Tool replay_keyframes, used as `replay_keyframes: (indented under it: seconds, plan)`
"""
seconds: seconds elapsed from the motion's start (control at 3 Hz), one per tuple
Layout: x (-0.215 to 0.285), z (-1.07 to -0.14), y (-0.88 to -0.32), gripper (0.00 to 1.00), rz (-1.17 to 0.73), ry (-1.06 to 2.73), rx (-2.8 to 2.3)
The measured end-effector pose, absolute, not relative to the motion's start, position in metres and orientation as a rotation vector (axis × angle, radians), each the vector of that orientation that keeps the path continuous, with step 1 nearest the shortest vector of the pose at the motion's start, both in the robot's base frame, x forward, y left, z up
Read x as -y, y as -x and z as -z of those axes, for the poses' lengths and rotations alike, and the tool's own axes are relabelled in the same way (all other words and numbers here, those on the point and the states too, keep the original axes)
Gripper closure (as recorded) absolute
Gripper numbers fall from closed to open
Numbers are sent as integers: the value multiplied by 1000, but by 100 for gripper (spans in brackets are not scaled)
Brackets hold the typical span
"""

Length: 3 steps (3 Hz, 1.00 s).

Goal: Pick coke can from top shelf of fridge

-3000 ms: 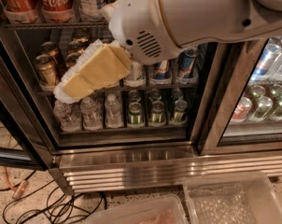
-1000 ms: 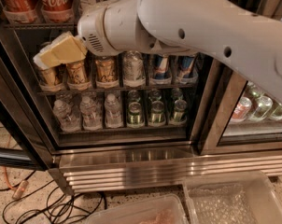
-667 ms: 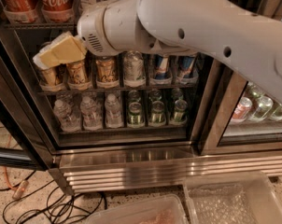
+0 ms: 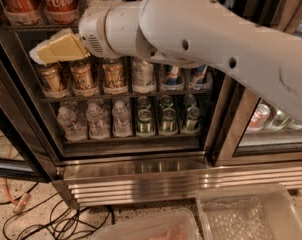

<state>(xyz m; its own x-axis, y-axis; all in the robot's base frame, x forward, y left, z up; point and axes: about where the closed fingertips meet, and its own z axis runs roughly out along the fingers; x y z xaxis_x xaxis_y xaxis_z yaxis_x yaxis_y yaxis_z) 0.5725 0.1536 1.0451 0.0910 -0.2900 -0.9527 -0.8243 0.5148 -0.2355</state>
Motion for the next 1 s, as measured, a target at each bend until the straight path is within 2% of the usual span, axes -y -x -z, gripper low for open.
replay_keyframes:
  seconds: [1.0]
  plan:
    - [-198,-1072,-582,0,-537,880,-1409]
